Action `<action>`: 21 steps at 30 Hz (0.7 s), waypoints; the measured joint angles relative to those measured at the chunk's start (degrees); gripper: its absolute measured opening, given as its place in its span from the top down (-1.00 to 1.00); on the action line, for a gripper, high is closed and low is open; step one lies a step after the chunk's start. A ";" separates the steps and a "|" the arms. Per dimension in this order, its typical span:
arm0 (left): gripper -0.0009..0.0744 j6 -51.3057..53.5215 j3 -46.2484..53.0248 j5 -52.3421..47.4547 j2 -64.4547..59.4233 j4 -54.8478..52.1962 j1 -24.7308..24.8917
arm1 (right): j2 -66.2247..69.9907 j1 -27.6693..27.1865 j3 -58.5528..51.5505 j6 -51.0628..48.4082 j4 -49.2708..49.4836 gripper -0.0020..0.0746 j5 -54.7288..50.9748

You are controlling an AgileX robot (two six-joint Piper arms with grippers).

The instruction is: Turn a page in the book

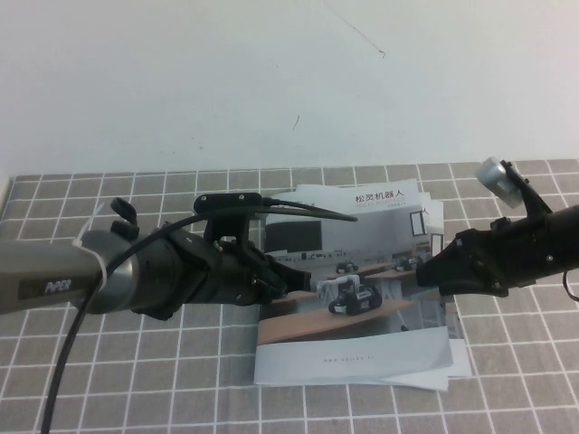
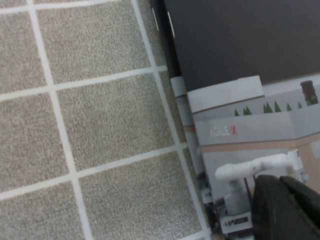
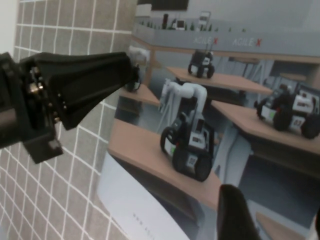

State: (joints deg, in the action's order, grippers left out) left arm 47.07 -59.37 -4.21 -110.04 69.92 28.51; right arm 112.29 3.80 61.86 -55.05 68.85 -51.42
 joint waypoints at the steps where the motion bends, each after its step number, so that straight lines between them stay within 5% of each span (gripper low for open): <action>1: 0.98 0.00 0.00 0.00 0.00 0.00 0.00 | -0.23 0.00 0.00 0.00 0.00 0.05 -0.13; 21: 0.98 -0.05 0.00 0.00 -0.09 0.21 0.00 | -0.52 0.22 0.00 0.13 -5.74 0.05 -1.73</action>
State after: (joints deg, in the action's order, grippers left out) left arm 47.02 -59.37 -4.21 -110.13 70.14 28.51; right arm 111.77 4.02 61.86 -54.92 63.11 -53.15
